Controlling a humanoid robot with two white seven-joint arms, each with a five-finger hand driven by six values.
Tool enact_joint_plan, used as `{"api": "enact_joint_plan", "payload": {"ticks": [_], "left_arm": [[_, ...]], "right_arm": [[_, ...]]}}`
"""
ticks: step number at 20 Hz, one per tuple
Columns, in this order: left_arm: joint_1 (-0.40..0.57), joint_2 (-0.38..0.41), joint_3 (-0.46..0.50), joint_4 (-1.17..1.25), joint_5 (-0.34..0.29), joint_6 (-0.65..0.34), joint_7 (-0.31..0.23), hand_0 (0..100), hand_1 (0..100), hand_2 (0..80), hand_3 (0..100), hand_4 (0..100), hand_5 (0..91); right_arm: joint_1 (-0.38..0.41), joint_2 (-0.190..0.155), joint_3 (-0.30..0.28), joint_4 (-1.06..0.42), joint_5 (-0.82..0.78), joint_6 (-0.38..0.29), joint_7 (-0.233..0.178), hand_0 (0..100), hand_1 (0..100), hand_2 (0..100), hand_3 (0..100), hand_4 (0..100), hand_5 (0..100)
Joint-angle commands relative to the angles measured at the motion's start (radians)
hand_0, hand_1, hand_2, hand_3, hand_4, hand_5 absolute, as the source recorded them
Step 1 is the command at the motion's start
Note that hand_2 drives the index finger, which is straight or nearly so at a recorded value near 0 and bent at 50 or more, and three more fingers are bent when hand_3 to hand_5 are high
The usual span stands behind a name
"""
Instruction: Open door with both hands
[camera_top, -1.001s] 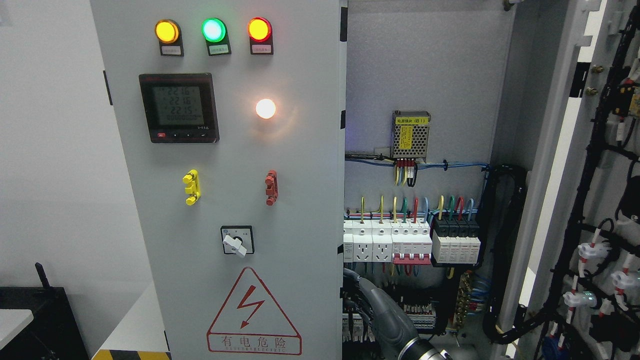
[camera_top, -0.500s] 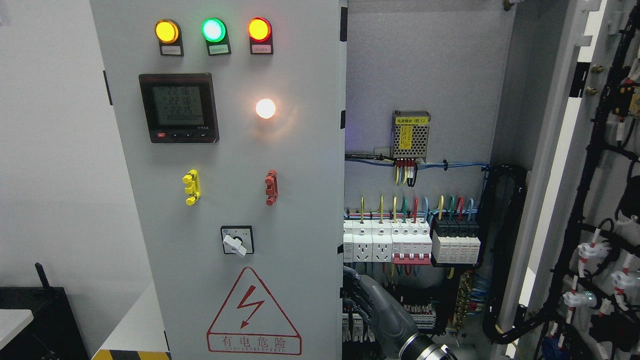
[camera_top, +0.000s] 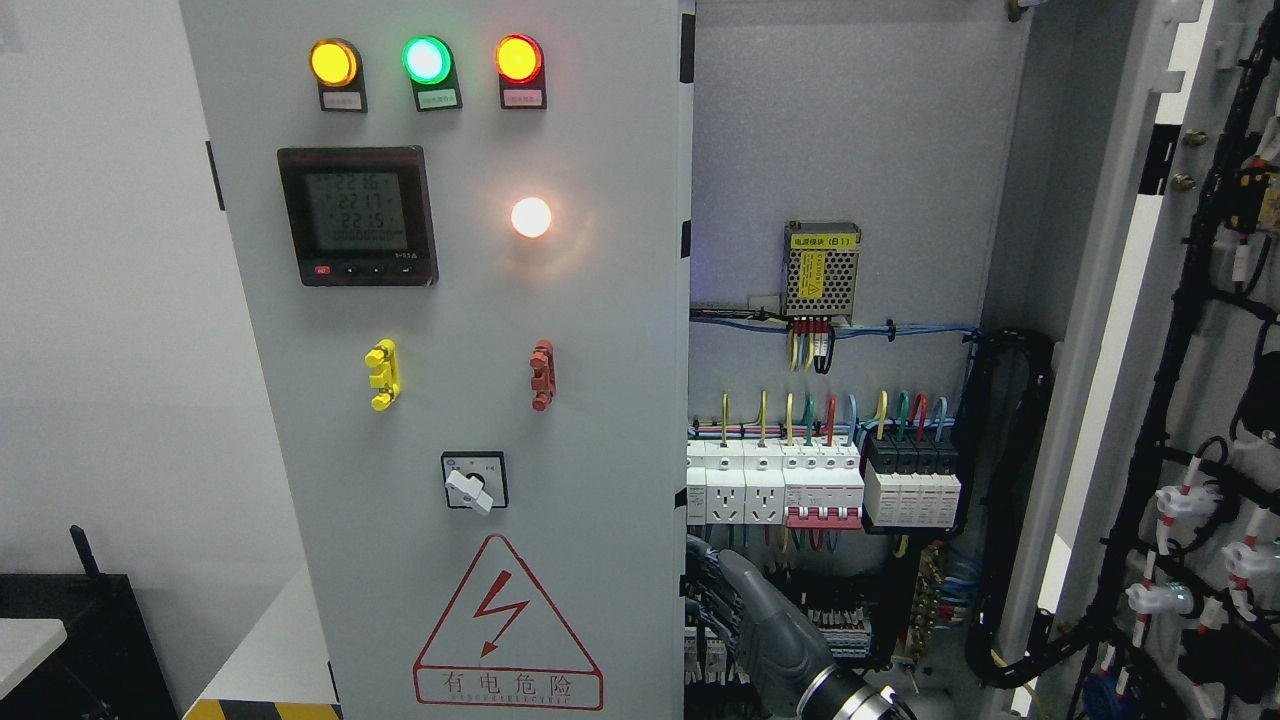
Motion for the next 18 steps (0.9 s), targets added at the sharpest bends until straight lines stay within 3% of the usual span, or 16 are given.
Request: {"api": "enact_joint_plan", "payload": {"ticks": [1,14,18], "left_arm": [[0.000,0.000,0.002,-0.015,0.028,0.000,0.000,0,0,0.0,0,0,0.0],[0.000,0.000,0.002,-0.014,0.028,0.000,0.000,0,0,0.0,0,0,0.0],[0.000,0.000,0.002,-0.014,0.028,0.000,0.000,0,0,0.0,0,0,0.0]], "right_arm": [[-0.004,-0.002,0.001,0.016,-0.006,-0.001,0.030,38,0,0,0,0,0],[-0.032,-0.002,-0.001,0.029,-0.006,-0.002,0.052,38,0,0,0,0,0],[-0.032,-0.002,-0.002,0.032,-0.006,-0.004,0.087,38,0,0,0,0,0]]}}
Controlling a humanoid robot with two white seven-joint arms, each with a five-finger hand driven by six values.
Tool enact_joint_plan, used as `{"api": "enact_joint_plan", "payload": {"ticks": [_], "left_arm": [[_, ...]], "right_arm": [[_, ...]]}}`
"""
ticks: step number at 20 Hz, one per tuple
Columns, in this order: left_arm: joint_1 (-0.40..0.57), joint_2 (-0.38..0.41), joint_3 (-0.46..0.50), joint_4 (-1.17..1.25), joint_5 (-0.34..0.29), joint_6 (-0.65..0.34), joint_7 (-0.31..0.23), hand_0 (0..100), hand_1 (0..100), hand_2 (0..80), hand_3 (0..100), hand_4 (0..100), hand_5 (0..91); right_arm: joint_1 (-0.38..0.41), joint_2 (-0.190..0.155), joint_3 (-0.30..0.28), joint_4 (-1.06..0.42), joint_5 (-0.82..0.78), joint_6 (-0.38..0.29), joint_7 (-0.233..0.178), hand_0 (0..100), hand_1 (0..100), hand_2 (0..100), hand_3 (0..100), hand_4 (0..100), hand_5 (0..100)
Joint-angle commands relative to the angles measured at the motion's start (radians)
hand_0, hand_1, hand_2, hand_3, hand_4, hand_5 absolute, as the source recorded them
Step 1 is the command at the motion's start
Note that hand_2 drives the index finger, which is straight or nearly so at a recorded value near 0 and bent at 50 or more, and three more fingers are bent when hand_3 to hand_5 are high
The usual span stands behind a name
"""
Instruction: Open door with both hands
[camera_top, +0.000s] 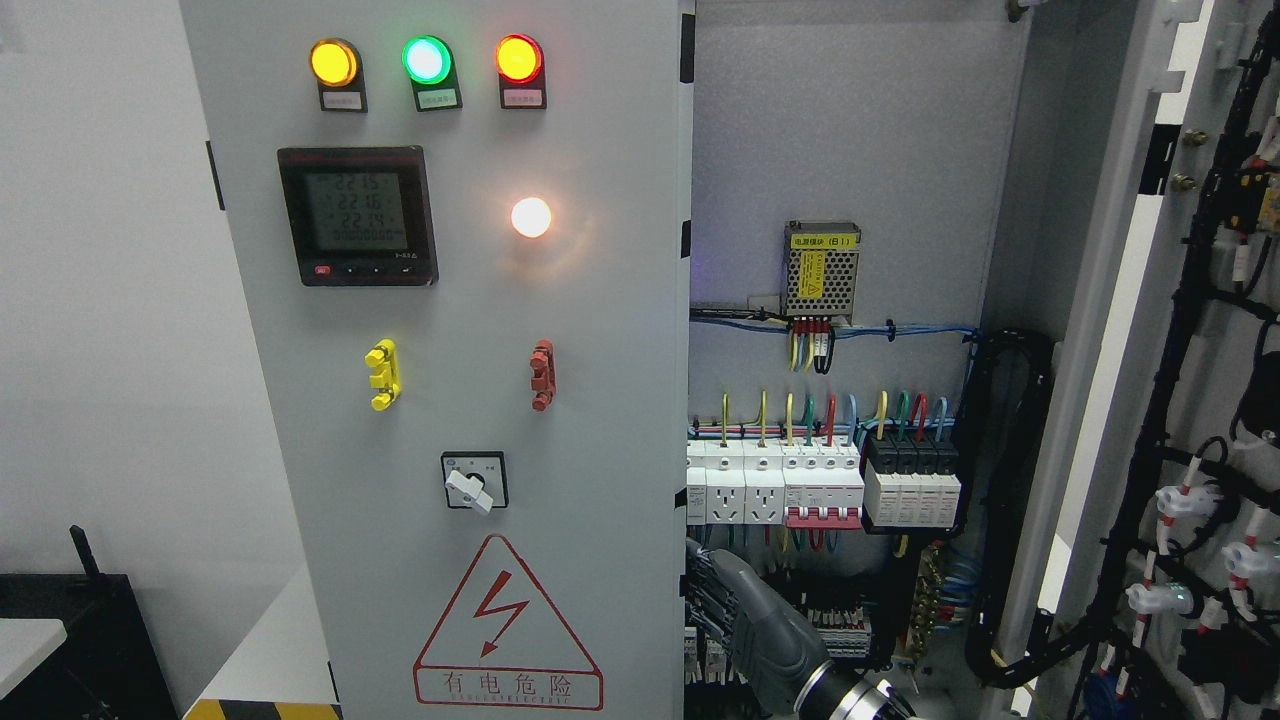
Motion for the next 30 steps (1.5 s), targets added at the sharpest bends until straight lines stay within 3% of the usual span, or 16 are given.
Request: {"api": "enact_joint_plan", "payload": {"ticks": [1,23,28,30], "left_arm": [[0.000,0.000,0.002,-0.014,0.028,0.000,0.000,0,0,0.0,0,0,0.0],[0.000,0.000,0.002,-0.014,0.028,0.000,0.000,0,0,0.0,0,0,0.0],[0.000,0.000,0.002,-0.014,0.028,0.000,0.000,0,0,0.0,0,0,0.0],[0.000,0.000,0.002,-0.014,0.028,0.000,0.000,0,0,0.0,0,0,0.0]], "right_arm": [[-0.009,0.000,-0.002,0.014,0.000,-0.001,0.014,38,0,0,0,0,0],[-0.013,0.000,-0.002,0.014,-0.002,-0.001,0.060,38,0,0,0,0,0],[-0.004,-0.004,0.004,0.004,-0.079,-0.006,0.063,38,0,0,0,0,0],[-0.003,-0.004,0.004,0.004,-0.083,-0.007,0.089,38,0,0,0,0,0]]}}
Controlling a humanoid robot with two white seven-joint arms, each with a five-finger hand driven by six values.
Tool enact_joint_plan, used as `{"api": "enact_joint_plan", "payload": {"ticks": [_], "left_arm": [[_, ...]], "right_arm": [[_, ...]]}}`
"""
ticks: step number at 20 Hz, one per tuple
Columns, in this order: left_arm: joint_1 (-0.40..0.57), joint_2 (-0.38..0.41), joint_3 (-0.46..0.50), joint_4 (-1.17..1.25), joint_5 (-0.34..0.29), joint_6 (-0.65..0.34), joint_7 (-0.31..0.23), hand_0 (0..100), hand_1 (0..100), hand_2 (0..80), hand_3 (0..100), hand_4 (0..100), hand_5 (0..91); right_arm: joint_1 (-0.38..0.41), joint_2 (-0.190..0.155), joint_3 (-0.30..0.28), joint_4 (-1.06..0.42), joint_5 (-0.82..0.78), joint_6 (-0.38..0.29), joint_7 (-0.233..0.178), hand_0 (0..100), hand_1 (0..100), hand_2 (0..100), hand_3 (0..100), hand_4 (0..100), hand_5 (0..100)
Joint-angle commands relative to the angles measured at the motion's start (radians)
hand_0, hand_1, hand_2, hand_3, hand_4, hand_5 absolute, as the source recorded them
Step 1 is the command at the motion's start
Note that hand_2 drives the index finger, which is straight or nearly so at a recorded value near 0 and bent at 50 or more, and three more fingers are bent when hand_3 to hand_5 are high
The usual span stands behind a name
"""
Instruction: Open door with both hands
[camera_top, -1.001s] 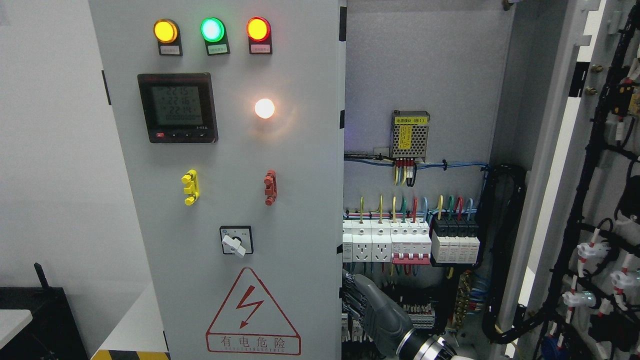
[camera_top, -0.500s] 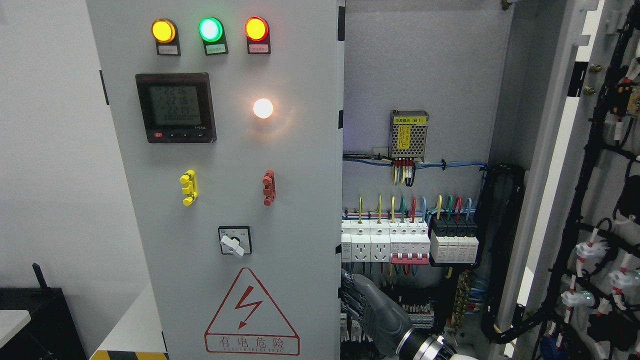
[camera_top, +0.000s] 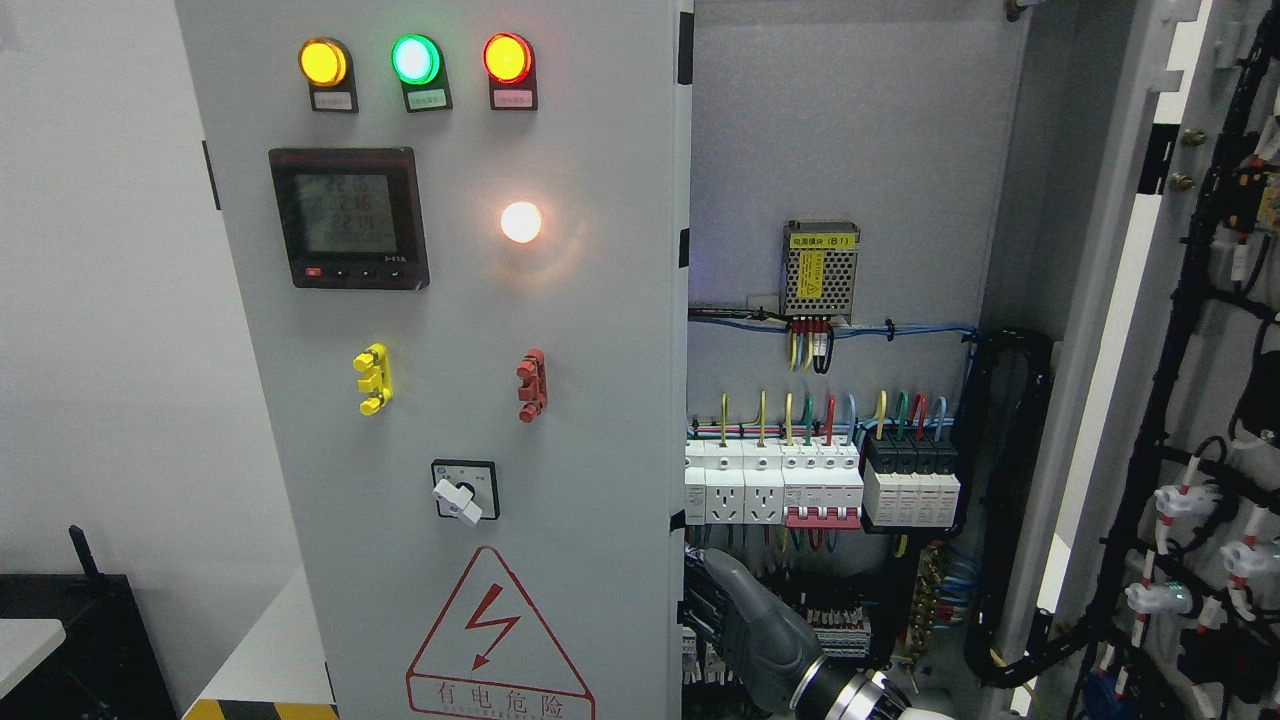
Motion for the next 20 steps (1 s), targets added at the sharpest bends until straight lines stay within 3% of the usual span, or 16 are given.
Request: {"api": "enact_joint_plan", "payload": {"ticks": [1,11,13,20], "left_arm": [[0.000,0.000,0.002,-0.014,0.026,0.000,0.000,0,0,0.0,0,0,0.0],[0.000,0.000,0.002,-0.014,0.028,0.000,0.000,0,0,0.0,0,0,0.0],[0.000,0.000,0.002,-0.014,0.028,0.000,0.000,0,0,0.0,0,0,0.0],[0.000,0.000,0.002,-0.014,0.028,0.000,0.000,0,0,0.0,0,0,0.0]], "right_arm": [[0.005,-0.002,0.005,-0.006,-0.038,-0.002,0.049,38,0,0,0,0,0],[0.002,-0.002,0.013,-0.009,-0.040,-0.002,0.106,38,0,0,0,0,0],[0.000,-0.002,0.015,-0.009,-0.040,-0.002,0.139,38,0,0,0,0,0],[0.002,-0.002,0.021,-0.011,-0.040,-0.002,0.196,38,0,0,0,0,0]]}}
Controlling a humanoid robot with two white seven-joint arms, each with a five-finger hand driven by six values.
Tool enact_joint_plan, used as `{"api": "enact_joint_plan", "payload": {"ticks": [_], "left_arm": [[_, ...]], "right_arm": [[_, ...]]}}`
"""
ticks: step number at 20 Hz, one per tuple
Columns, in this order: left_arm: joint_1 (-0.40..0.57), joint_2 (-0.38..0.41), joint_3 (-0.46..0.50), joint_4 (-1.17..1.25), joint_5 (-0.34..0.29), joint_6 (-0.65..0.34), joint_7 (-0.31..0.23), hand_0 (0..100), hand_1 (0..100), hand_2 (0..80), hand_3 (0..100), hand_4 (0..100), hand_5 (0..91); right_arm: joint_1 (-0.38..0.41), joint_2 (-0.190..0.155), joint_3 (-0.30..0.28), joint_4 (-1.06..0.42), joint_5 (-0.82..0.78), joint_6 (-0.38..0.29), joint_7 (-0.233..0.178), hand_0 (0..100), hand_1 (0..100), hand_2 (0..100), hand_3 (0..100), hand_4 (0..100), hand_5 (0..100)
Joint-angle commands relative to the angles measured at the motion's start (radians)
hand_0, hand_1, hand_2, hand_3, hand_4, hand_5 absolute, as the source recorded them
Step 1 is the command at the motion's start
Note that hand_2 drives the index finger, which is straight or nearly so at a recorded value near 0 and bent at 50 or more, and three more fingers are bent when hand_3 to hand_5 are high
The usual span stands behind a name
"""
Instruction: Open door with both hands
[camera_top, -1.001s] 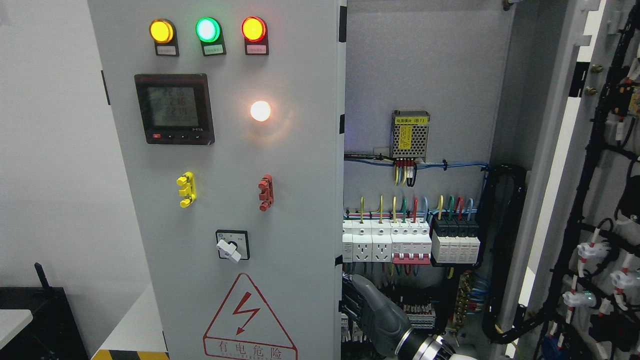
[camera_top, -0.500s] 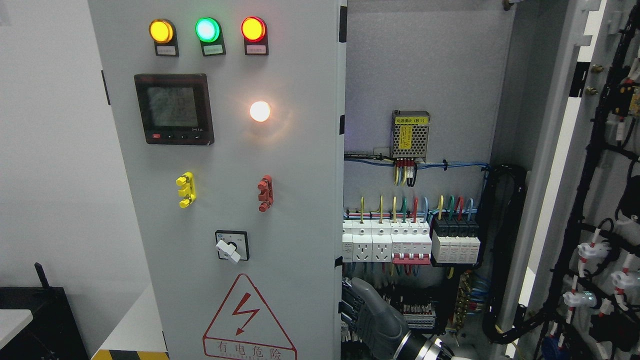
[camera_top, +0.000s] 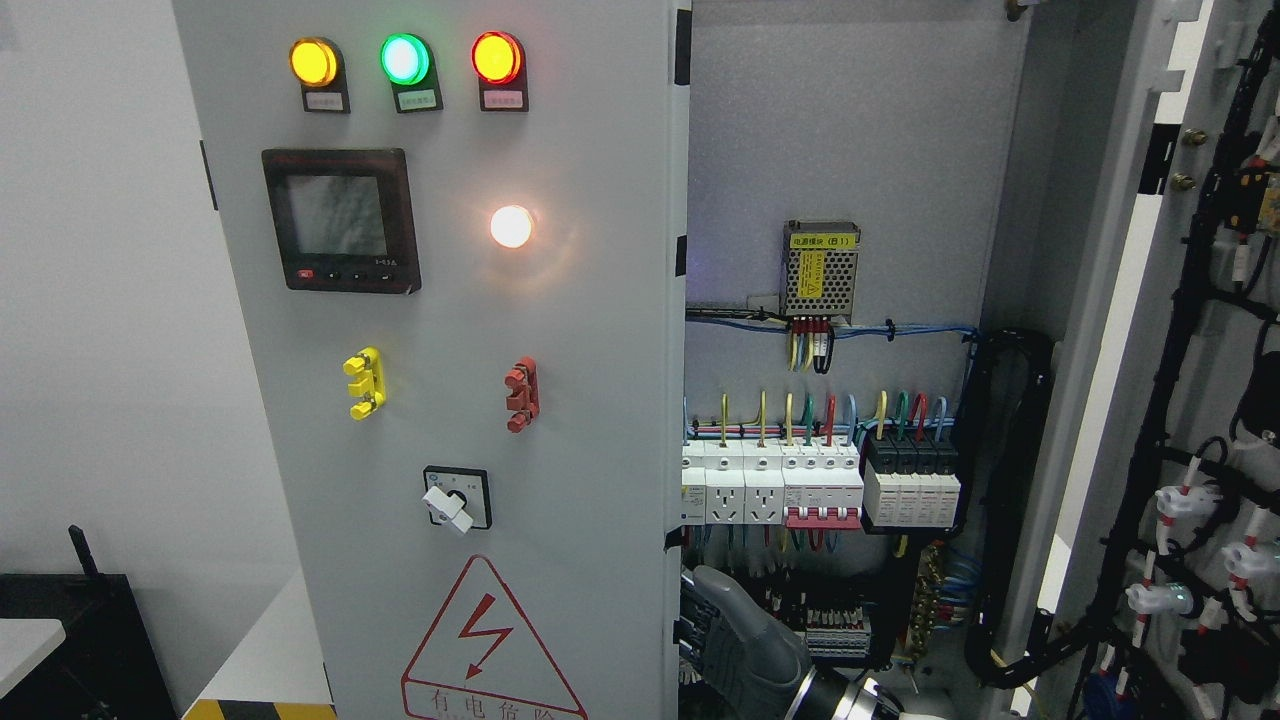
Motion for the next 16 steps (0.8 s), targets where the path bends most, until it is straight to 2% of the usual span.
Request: {"api": "enact_joint_plan", "payload": {"ticks": [1,12,16], "left_arm": [[0.000,0.000,0.002,-0.014,0.028,0.000,0.000,0,0,0.0,0,0,0.0],[0.000,0.000,0.002,-0.014,0.028,0.000,0.000,0,0,0.0,0,0,0.0],[0.000,0.000,0.002,-0.014,0.028,0.000,0.000,0,0,0.0,0,0,0.0]], "right_arm": [[0.001,0.000,0.012,-0.003,-0.001,-0.001,0.030,38,0,0,0,0,0],[-0.003,0.000,0.049,-0.007,-0.001,0.010,0.102,38,0,0,0,0,0],[0.000,0.000,0.053,-0.012,-0.053,0.010,0.105,38,0,0,0,0,0]]}}
